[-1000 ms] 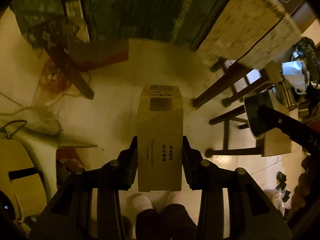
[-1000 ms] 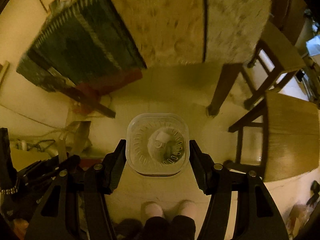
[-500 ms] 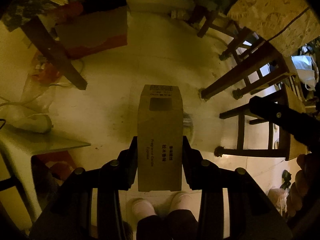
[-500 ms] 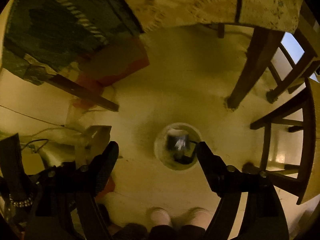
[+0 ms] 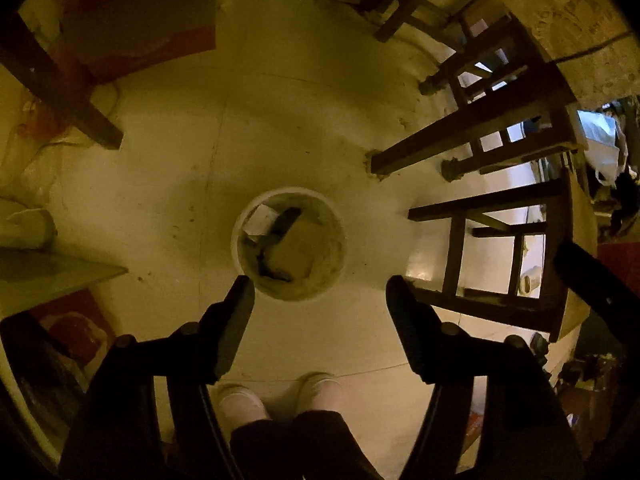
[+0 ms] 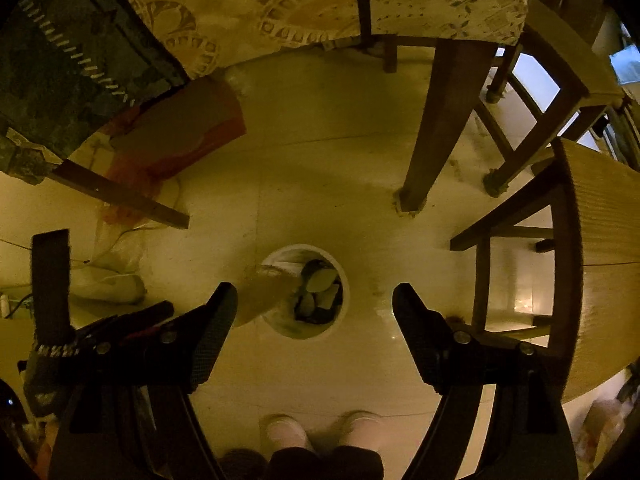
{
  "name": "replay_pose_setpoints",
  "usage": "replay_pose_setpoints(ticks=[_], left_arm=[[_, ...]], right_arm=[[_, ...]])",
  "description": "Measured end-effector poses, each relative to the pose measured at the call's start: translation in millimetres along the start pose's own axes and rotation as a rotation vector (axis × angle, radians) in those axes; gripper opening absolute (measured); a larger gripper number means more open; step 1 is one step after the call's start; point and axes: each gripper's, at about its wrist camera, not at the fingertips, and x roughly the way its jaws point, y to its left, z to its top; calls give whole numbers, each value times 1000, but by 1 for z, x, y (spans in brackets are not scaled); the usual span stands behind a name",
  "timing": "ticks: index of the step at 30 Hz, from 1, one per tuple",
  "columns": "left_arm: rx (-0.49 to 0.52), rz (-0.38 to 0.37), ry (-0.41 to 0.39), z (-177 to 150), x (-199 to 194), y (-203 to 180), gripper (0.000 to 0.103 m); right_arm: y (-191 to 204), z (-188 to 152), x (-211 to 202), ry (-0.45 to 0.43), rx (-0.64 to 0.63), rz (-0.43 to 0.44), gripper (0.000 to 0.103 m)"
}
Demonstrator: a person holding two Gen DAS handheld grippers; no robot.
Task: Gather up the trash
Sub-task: 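Open the left gripper to drop the box into the bin while the right drops the container, then raise both tools from the bin back over the table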
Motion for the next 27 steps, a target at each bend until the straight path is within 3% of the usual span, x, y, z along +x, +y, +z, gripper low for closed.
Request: replay_pose_setpoints(ticks=[10,19,27], left_arm=[[74,82,-102,-6,-68,-18,67],[134,109,-252,-12,-193,-46,67],[142,83,-433,-25,-330,-71,67]], right_arm=[[11,8,-39,-36,-39,-12,77],[38,21,-127,-129,-73,-1,77],[75,28,-236,-260,-119,9,77]])
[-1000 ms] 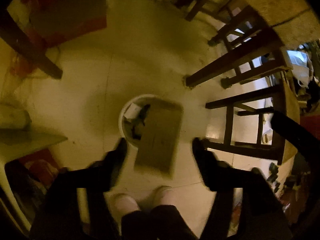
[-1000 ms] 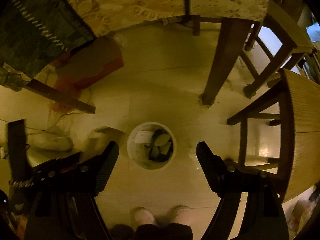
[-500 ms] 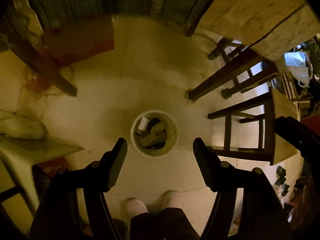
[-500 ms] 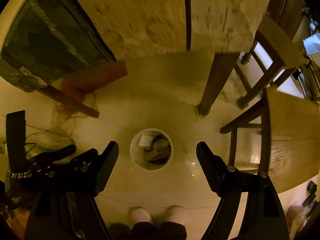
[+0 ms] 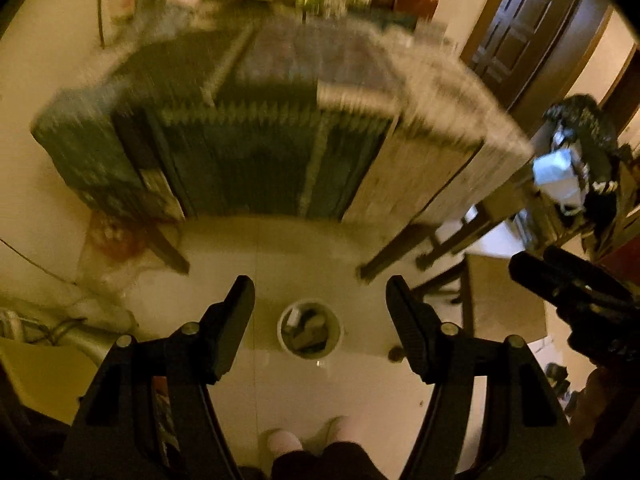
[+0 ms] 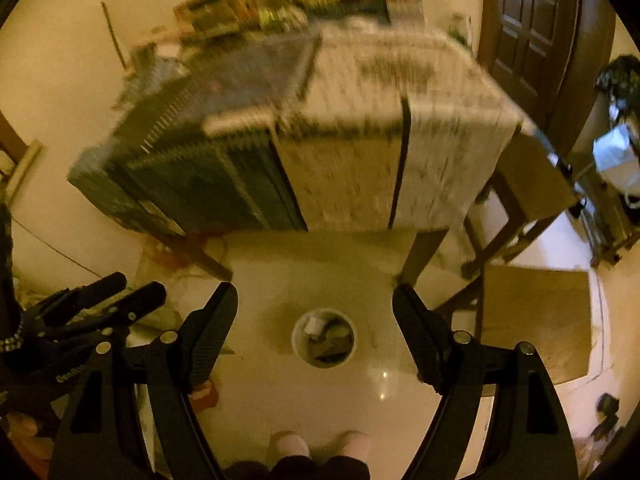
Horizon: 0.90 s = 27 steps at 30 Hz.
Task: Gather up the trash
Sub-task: 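Raise both tools from the bin back over the table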
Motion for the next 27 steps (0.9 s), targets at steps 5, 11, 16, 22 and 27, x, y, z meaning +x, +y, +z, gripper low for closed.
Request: replay_pose_setpoints(ticks=[5,11,16,22,27], left_arm=[[24,-11,-126,20,-85,-5,67],[51,-35,-263,39,-171,-9,67],[81,-49,-378,49,-235,-8,67],[116,-69,-505,52,-296,-4,67],[140,-70,-583,54,-325,-4,68]], right_arm=[[19,18,-71,-109,-26,-2,77],[49,35,-148,-250,-45,-29,77],[69,39,-208,-377,-40,-50,77],[87,40,-254,-499,-53,-77,77],[92,40,-280,-585,-51,-93,77]])
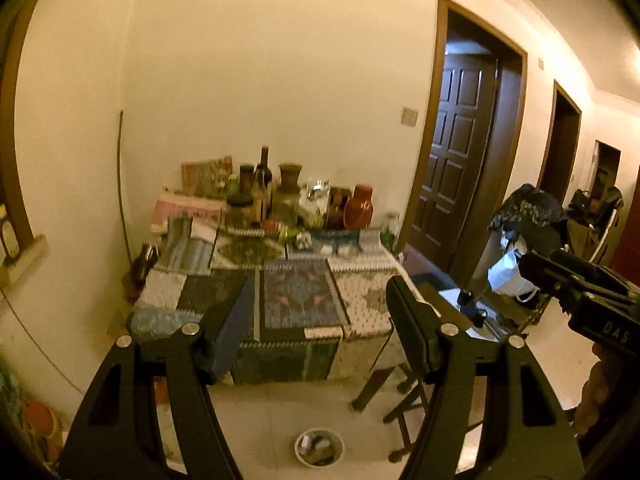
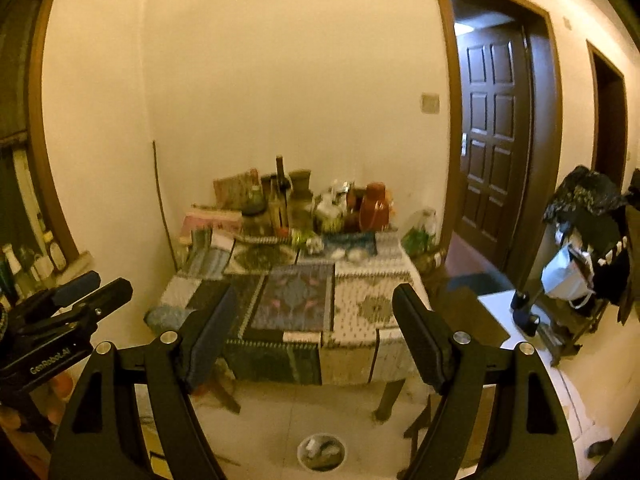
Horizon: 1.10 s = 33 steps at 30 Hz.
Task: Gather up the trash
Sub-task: 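Raise both tools from the bin back over the table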
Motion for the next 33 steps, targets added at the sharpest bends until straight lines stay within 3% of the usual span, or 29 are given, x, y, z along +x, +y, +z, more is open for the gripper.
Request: replay_pose_setpoints(ticks=[2,4,6,10,18,28,33], left_arm=[[12,-1,-23,6,-4,-1,72],[22,5,-37,10,-5,-3,75],[31,10,-47,14,-1,-5,85],[25,24,-73,20,14,-10,96],[43,67,-87,48,79,-26,96],[1,79,-87,105,186,-62,96],[-10,97,-71,113,226,-73,96]], right_arm=[[-1,4,-5,-26,1,-12,77],[-5,7,-6,-42,2,-26,85],[-8,10,-5,-54,6,-44,89],[-21,13,9,-50,24,-66,89],[-64,35,62,-44,67,-53,90],[-119,87,129,-47,28,-54,90],[-139,98,162,-20,23,-35,90]])
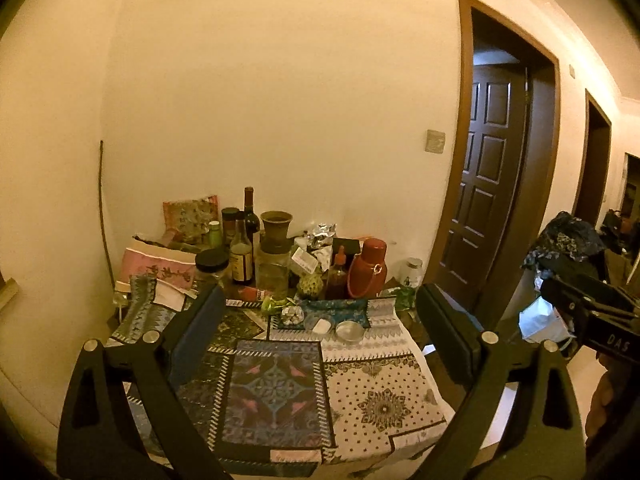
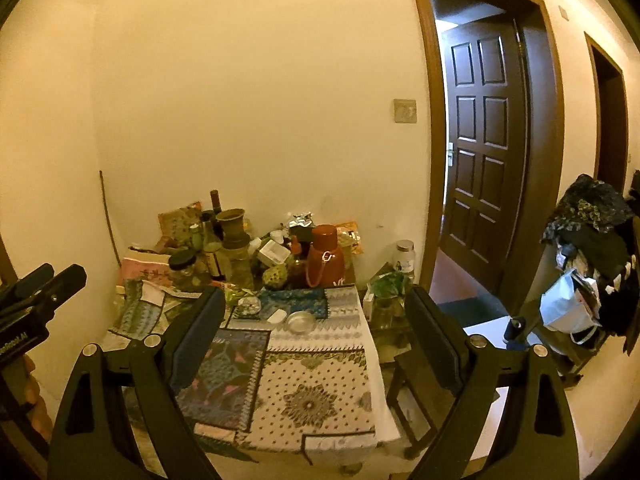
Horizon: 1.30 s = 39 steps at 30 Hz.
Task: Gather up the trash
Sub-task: 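Raise both tools from the bin back over the table, then grasp the round silver tin with the right gripper while the left grasps the foil ball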
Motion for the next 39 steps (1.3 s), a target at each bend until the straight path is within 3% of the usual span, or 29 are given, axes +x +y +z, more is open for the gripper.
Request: replay_pose_setpoints(ticks=[7,16,22,29,32,36,39], left_arm=[[-11,25,53,4,55,6,96],[-8,-36,139,18,157,50,96],[22,-92,261,15,254,85,96],[23,-119,424,-24,360,106,96],[14,-134,485,-46,398,107,96],[2,-157,547,-74,439,107,95],[-6,-171,587,-93,469,105,90]], right_arm=[[-11,7,53,82,23,16,90],[-5,9,122,156,93,-66,90],[0,1,191,254,216,-130,89],[-2,-40,288,424,290,-196,89],[-5,-63,325,501,312,-207,82],[-10,-88,365,590,339,-181,64],[-13,-100,388,629,358,-157,55]])
